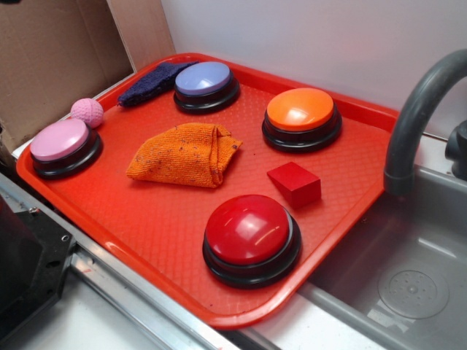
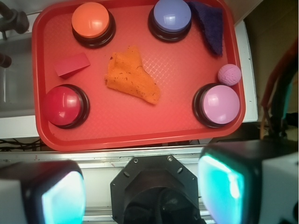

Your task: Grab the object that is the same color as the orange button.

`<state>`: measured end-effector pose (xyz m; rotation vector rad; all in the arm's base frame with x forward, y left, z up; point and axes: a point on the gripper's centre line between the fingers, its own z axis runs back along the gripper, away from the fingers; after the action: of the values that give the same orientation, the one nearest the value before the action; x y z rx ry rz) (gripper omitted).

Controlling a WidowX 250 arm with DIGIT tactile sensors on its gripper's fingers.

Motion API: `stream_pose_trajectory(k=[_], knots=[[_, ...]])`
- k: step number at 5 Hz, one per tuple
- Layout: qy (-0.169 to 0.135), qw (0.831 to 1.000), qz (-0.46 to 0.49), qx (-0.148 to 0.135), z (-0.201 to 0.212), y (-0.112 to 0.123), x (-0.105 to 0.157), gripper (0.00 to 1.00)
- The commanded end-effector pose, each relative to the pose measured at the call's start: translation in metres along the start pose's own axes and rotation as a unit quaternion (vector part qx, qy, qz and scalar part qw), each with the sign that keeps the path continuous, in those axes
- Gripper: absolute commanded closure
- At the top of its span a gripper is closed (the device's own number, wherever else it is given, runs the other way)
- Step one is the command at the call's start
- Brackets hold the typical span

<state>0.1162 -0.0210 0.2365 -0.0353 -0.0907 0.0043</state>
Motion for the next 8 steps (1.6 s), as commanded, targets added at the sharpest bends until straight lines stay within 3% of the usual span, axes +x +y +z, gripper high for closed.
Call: stream_pose_trajectory(k=[1,2,3,4,5,6,7,8], knots=[[0.0,1.0,0.0,0.0,0.0,0.0,0.0,0.0],[0.003,1.0,-0.025,-0.011,-0.002,0.024,0.046,0.0],[0.014,0.996,-0.091,-0.02,-0.008,0.029,0.093,0.0],[0.021,0.98,-0.196,-0.008,-0.012,-0.002,0.124,0.0],[0.023,0.949,-0.315,-0.001,-0.015,-0.061,0.127,0.0],[0.026,0.911,-0.41,-0.022,-0.028,-0.092,0.102,0.0],[0.031,0.896,-0.441,-0.034,-0.05,-0.066,0.075,0.0],[0.031,0.896,-0.441,-0.034,-0.05,-0.066,0.075,0.0]])
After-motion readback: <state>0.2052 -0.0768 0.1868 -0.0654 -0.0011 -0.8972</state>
